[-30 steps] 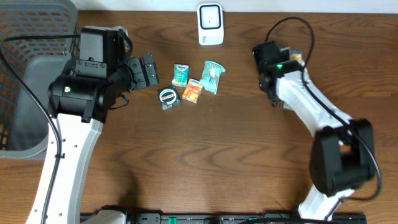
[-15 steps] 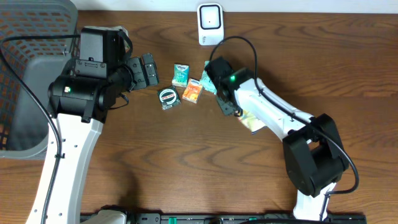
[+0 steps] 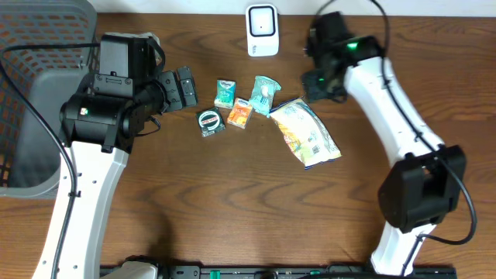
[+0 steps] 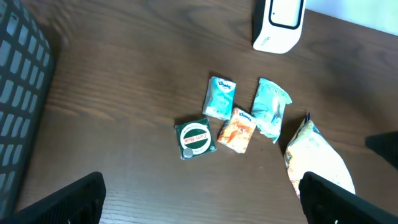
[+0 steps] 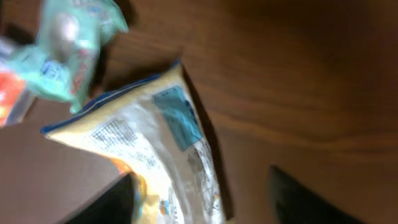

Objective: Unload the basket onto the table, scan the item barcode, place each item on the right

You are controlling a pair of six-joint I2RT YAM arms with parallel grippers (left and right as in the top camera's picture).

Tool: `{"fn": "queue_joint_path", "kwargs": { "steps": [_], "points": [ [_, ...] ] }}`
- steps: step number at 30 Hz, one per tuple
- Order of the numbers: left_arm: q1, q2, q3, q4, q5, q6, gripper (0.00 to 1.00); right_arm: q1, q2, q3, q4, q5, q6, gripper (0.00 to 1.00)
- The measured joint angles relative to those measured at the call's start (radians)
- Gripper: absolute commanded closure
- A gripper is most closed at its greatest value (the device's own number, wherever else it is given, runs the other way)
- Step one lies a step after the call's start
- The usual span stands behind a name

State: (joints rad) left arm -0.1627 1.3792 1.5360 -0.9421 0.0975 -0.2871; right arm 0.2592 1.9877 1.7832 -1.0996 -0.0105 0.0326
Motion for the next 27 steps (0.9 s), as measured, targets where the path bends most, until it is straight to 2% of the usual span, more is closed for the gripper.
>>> {"fn": "queue_joint_path", "kwargs": {
  "steps": [1, 2, 4, 8, 14, 19, 23, 27],
  "points": [
    [0.0, 0.0, 0.0, 0.0, 0.0, 0.0, 0.02, -0.026, 0.0, -0.025, 0.006, -0.049, -0.015, 0.93],
    [0.0, 0.0, 0.0, 0.0, 0.0, 0.0, 0.02, -0.045, 0.001, -0.055, 0.021, -0.097, -0.026, 0.99],
    [0.0, 0.0, 0.0, 0.0, 0.0, 0.0, 0.02, -0.068, 0.002, -0.147, 0.082, -0.22, -0.047, 0.99],
    [0.0, 0.0, 0.0, 0.0, 0.0, 0.0, 0.02, -0.05, 0.002, -0.293, 0.188, -0.314, -0.058, 0.99],
    [0.0, 0.0, 0.0, 0.0, 0.0, 0.0, 0.02, 0.011, 0.002, -0.489, 0.333, -0.317, -0.01, 0.99],
    [0.0, 0.0, 0.0, 0.0, 0.0, 0.0, 0.02, 0.024, 0.002, -0.452, 0.26, -0.253, 0.035, 0.99],
    [0.0, 0.0, 0.0, 0.0, 0.0, 0.0, 0.02, 0.016, -0.006, -0.283, 0.139, -0.192, 0.05, 0.99],
    [0.0, 0.0, 0.0, 0.0, 0.0, 0.0, 0.03, 0.013, -0.05, -0.138, 0.095, -0.093, 0.055, 0.99]
  ]
}}
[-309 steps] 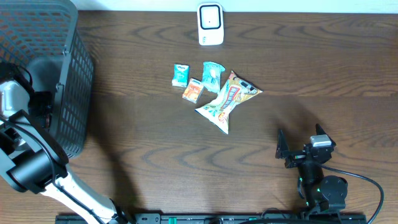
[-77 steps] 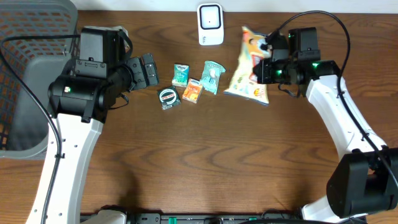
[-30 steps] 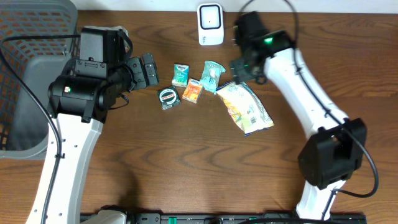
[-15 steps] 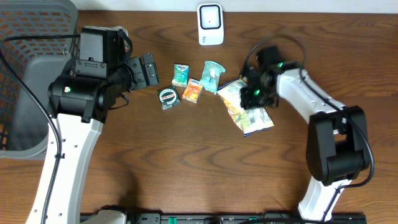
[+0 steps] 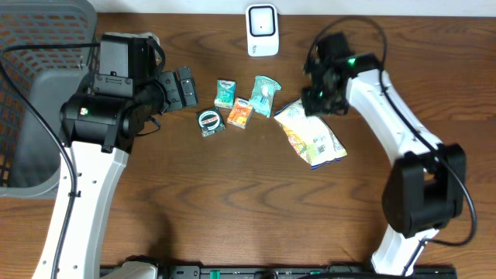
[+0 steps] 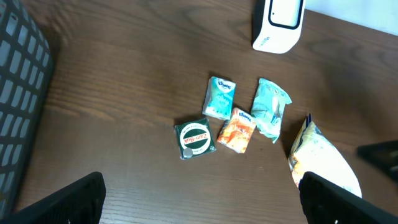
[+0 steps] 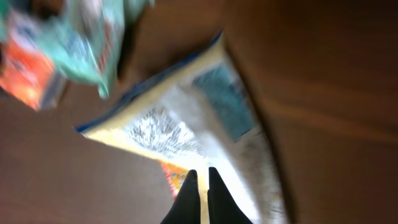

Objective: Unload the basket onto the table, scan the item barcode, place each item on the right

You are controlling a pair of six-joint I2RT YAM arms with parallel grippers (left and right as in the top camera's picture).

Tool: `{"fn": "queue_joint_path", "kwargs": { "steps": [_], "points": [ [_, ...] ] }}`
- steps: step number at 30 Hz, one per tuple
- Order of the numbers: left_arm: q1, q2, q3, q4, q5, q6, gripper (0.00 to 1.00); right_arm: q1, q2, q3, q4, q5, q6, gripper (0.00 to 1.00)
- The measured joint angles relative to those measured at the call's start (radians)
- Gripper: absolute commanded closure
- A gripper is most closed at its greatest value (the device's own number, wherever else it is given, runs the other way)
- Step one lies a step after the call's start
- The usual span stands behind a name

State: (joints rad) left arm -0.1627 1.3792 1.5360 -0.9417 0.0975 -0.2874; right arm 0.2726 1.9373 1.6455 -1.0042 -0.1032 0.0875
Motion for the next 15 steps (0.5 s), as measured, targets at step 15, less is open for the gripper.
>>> {"fn": "queue_joint_path", "kwargs": {
  "steps": [15],
  "points": [
    [0.0, 0.0, 0.0, 0.0, 0.0, 0.0, 0.02, -0.001, -0.026, -0.152, 0.1, 0.12, 0.004, 0.95]
  ]
}}
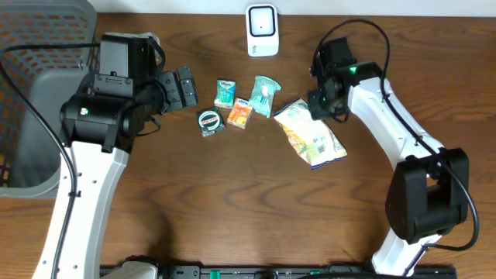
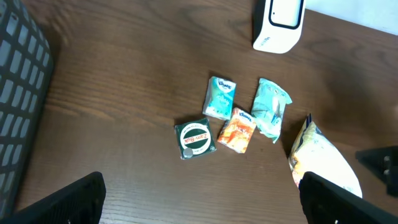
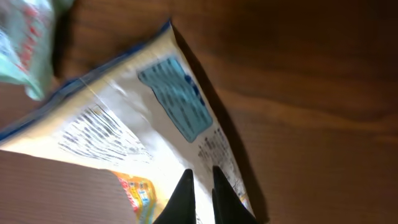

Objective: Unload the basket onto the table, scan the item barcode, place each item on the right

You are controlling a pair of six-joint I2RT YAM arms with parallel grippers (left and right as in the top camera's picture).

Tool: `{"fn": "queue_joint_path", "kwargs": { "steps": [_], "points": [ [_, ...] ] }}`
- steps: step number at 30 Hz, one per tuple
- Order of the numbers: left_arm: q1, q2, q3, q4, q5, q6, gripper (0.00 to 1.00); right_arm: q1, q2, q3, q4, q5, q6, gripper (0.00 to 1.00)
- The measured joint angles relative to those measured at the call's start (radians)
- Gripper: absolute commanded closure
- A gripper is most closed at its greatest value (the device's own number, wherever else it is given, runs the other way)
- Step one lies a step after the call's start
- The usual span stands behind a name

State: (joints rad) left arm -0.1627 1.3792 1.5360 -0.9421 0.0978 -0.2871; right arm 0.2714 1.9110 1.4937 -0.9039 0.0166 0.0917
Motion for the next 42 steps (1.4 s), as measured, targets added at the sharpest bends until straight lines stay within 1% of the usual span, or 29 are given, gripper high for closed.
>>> {"fn": "queue_joint_path", "kwargs": {
  "steps": [2, 5, 13, 16, 22, 27, 30, 32, 35, 37, 42],
  "points": [
    [0.0, 0.0, 0.0, 0.0, 0.0, 0.0, 0.02, 0.0, 0.002, -0.009, 0.0, 0.0, 0.0, 0.95],
    [0.0, 0.0, 0.0, 0.0, 0.0, 0.0, 0.02, 0.0, 0.003, -0.01, -0.022, -0.001, -0.001, 0.99],
    [0.0, 0.0, 0.0, 0.0, 0.0, 0.0, 0.02, 0.0, 0.003, -0.003, -0.045, -0.001, 0.003, 0.99],
    [0.0, 0.0, 0.0, 0.001, 0.0, 0.0, 0.02, 0.0, 0.006, 0.051, -0.093, 0.0, 0.002, 0.99],
    [0.0, 0.0, 0.0, 0.0, 0.0, 0.0, 0.02, 0.0, 0.006, 0.229, -0.148, 0.011, -0.026, 0.99],
    [0.0, 0.0, 0.0, 0.0, 0.0, 0.0, 0.02, -0.008, 0.006, 0.234, -0.15, 0.018, -0.032, 0.99],
    [0.0, 0.0, 0.0, 0.0, 0.0, 0.0, 0.02, -0.018, 0.006, 0.207, -0.144, 0.006, -0.032, 0.99],
    [0.0, 0.0, 0.0, 0.0, 0.0, 0.0, 0.02, -0.021, 0.006, 0.152, -0.128, -0.015, -0.032, 0.99],
    [0.0, 0.0, 0.0, 0.0, 0.0, 0.0, 0.02, -0.02, 0.008, 0.049, -0.065, -0.075, -0.033, 0.99],
    [0.0, 0.0, 0.0, 0.0, 0.0, 0.0, 0.02, -0.015, 0.006, -0.059, 0.024, -0.133, -0.032, 0.99],
    [0.0, 0.0, 0.0, 0.0, 0.0, 0.0, 0.02, 0.003, 0.009, -0.227, 0.111, -0.195, -0.018, 0.99]
  ]
}}
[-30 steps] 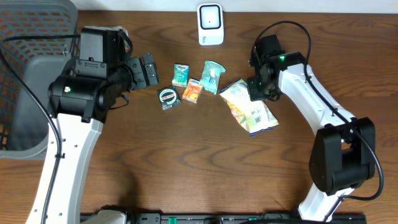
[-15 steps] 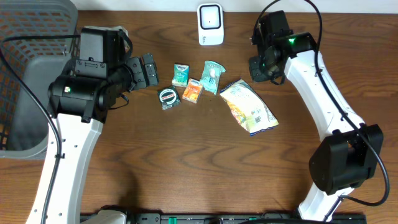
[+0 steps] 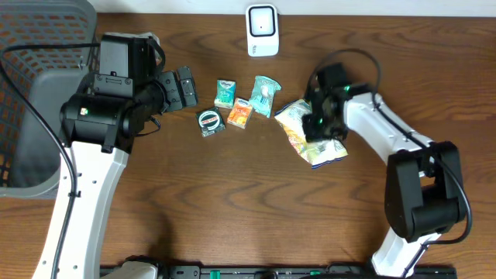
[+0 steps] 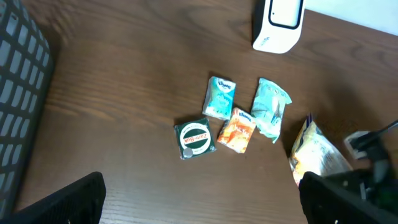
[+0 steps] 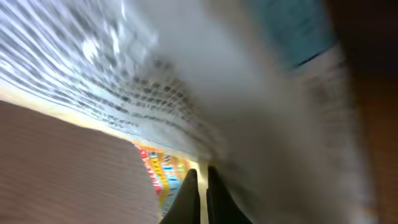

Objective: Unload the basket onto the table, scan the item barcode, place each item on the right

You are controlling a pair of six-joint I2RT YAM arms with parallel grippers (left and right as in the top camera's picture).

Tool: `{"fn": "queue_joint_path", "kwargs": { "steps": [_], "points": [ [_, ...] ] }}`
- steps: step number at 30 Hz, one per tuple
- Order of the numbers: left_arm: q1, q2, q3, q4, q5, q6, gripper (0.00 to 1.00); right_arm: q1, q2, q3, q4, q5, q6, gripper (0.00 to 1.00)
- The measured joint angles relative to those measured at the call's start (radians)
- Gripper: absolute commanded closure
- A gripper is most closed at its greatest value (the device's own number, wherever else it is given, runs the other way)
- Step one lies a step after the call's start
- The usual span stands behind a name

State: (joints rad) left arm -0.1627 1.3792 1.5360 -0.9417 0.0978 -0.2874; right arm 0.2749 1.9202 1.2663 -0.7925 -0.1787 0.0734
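Observation:
A yellow and white snack bag (image 3: 327, 149) lies right of centre on the wooden table; it also shows at the right edge of the left wrist view (image 4: 313, 154). My right gripper (image 3: 316, 124) is down on the bag's middle, its fingers (image 5: 203, 177) pinched together on the bag film, which fills that view in a blur. The white barcode scanner (image 3: 262, 29) stands at the table's far edge. My left gripper (image 3: 182, 87) hangs open above the table's left part, holding nothing (image 4: 202, 202).
A small teal tissue pack (image 3: 225, 93), a larger teal packet (image 3: 263, 93), an orange packet (image 3: 240, 113) and a green square tin (image 3: 209, 122) lie between the grippers. A grey plastic basket (image 3: 31, 93) stands at the far left.
My right gripper has moved from the bag's upper right corner down onto its middle, and the bag now fills the wrist view. The left arm and small items have not moved.
My right gripper was open above the bag's top corner. Then its fingers were shut at the bag and the bag lay a little further right. It stayed shut near the top corner, and now sits low on the bag's middle.

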Motion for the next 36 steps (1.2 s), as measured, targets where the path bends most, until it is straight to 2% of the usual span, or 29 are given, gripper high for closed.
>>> {"fn": "queue_joint_path", "kwargs": {
  "steps": [6, 10, 14, 18, 27, 30, 34, 36],
  "points": [
    [0.0, 0.0, 0.0, 0.0, 0.0, 0.0, 0.02, 0.003, 0.0, 0.019, -0.055, -0.015, 0.016, 0.99],
    [0.0, 0.0, 0.0, 0.0, 0.0, 0.0, 0.02, 0.003, -0.007, 0.194, -0.1, -0.011, 0.022, 0.99],
    [0.0, 0.0, 0.0, 0.0, 0.0, 0.0, 0.02, 0.003, -0.044, 0.333, -0.037, 0.032, 0.025, 0.99],
    [0.0, 0.0, 0.0, 0.0, 0.0, 0.0, 0.02, 0.009, -0.035, 0.339, -0.022, 0.049, 0.027, 0.99],
    [0.0, 0.0, 0.0, 0.0, 0.0, 0.0, 0.02, 0.074, 0.171, 0.233, -0.035, 0.049, 0.06, 0.99],
    [0.0, 0.0, 0.0, 0.0, 0.0, 0.0, 0.02, 0.091, 0.179, 0.237, -0.042, 0.048, 0.064, 0.99],
    [0.0, 0.0, 0.0, 0.0, 0.0, 0.0, 0.02, 0.087, 0.179, 0.326, -0.182, 0.073, 0.069, 0.99],
    [0.0, 0.0, 0.0, -0.001, 0.0, 0.0, 0.02, 0.07, 0.177, 0.444, -0.295, 0.1, 0.066, 0.96]
  ]
}}
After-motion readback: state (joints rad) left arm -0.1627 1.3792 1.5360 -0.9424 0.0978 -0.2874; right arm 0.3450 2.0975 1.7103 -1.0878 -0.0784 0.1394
